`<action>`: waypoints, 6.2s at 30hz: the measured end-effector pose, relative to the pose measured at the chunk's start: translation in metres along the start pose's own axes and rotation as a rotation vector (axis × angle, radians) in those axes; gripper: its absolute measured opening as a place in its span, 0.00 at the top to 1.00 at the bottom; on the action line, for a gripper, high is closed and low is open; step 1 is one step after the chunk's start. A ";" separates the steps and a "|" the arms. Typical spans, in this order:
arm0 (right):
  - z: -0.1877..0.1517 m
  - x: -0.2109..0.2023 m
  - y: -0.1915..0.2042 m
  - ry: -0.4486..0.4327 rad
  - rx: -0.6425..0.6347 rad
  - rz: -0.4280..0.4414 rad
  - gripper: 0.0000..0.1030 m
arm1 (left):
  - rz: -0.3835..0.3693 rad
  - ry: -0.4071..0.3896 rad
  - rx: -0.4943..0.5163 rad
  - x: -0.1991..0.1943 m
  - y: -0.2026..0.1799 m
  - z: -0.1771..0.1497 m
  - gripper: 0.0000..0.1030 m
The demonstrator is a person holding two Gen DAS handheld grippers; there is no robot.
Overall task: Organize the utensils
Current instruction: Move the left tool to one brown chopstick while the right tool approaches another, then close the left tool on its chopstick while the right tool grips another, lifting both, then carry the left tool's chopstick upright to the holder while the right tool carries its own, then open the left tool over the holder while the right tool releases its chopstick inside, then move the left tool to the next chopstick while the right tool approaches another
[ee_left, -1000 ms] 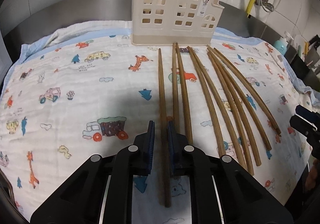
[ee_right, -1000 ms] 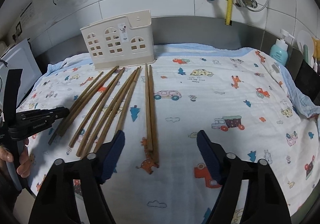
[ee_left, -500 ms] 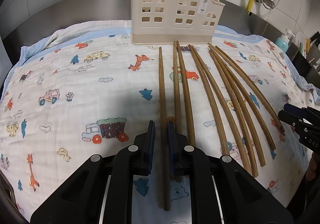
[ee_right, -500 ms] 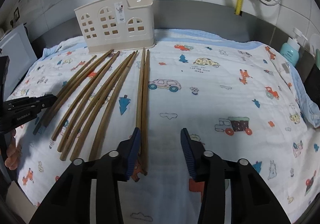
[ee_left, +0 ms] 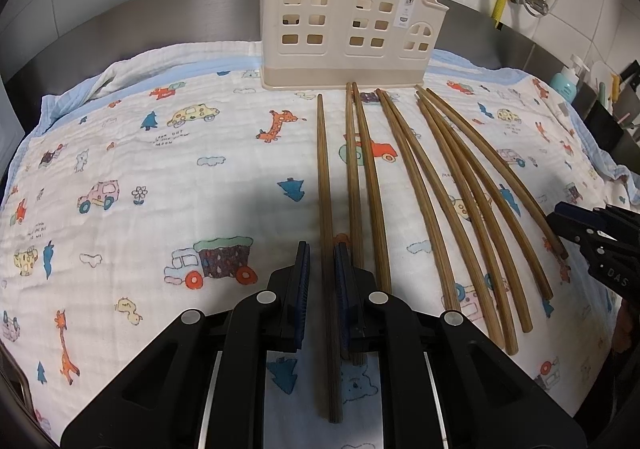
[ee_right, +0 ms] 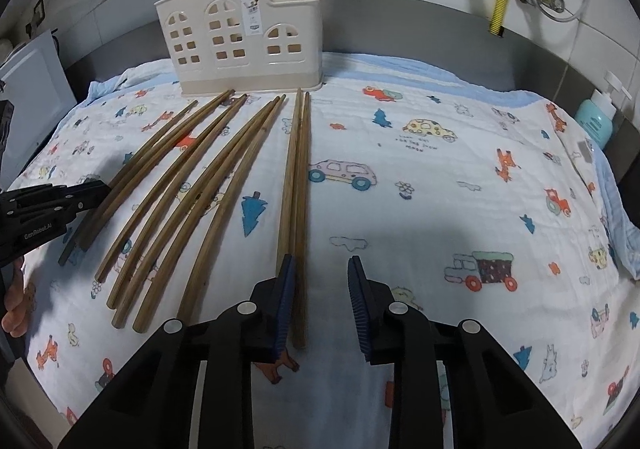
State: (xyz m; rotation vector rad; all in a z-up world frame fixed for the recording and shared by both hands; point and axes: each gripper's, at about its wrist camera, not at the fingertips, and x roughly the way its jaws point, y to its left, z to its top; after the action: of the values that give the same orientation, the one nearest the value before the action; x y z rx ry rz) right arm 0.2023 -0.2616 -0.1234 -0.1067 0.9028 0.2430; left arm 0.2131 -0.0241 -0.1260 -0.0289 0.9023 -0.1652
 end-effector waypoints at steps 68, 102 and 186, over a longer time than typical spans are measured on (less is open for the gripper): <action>0.017 -0.077 0.011 -0.200 0.012 0.009 0.94 | 0.023 0.024 -0.043 -0.006 0.006 -0.006 0.94; 0.154 -0.153 0.010 -0.352 -0.089 0.102 0.94 | -0.090 -0.245 0.061 -0.107 0.000 0.088 0.95; 0.017 -0.085 0.010 -0.200 0.031 0.007 0.73 | -0.103 -0.087 -0.066 -0.048 0.020 0.021 0.71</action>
State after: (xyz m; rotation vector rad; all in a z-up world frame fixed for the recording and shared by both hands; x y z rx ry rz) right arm 0.1623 -0.2621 -0.0457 -0.0495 0.7075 0.2411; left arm 0.2031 0.0021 -0.0773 -0.1428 0.8199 -0.2289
